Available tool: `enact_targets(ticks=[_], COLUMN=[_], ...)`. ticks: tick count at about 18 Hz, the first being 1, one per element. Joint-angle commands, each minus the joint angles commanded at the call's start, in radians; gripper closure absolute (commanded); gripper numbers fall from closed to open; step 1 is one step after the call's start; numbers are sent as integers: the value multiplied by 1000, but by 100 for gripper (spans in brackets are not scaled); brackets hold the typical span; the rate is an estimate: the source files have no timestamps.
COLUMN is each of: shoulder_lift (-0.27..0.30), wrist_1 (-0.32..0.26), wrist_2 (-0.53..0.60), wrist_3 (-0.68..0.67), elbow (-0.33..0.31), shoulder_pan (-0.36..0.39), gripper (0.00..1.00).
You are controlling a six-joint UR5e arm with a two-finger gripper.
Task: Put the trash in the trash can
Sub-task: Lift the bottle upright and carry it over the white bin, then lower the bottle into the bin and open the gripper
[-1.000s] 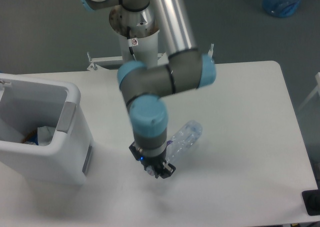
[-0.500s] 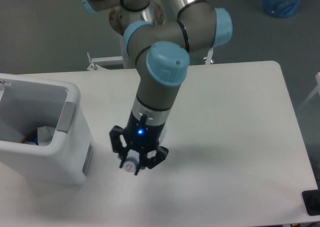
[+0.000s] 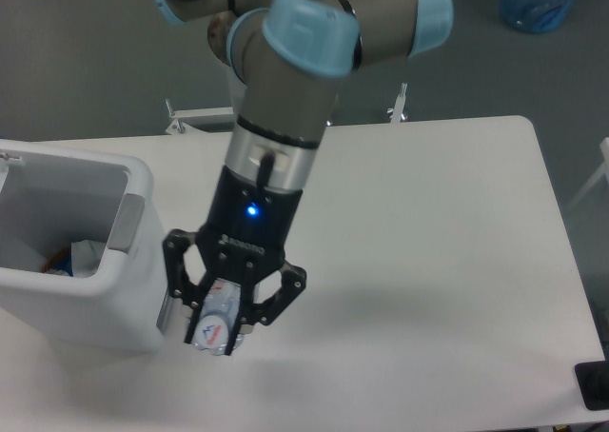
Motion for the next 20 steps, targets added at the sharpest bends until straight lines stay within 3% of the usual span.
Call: enact_targets(ticks=[8, 11, 14, 17, 20], shoulder_lift=[2, 3, 3, 38, 80], wrist_1=[2, 2, 0, -2, -2], wrist_2=[-259, -302, -359, -365, -373], wrist_3=[-112, -117, -120, -120, -112], elbow=[42, 40, 22, 2, -59], shoulder_pan=[-5, -6, -6, -12, -34], gripper=[100, 100, 100, 100, 100])
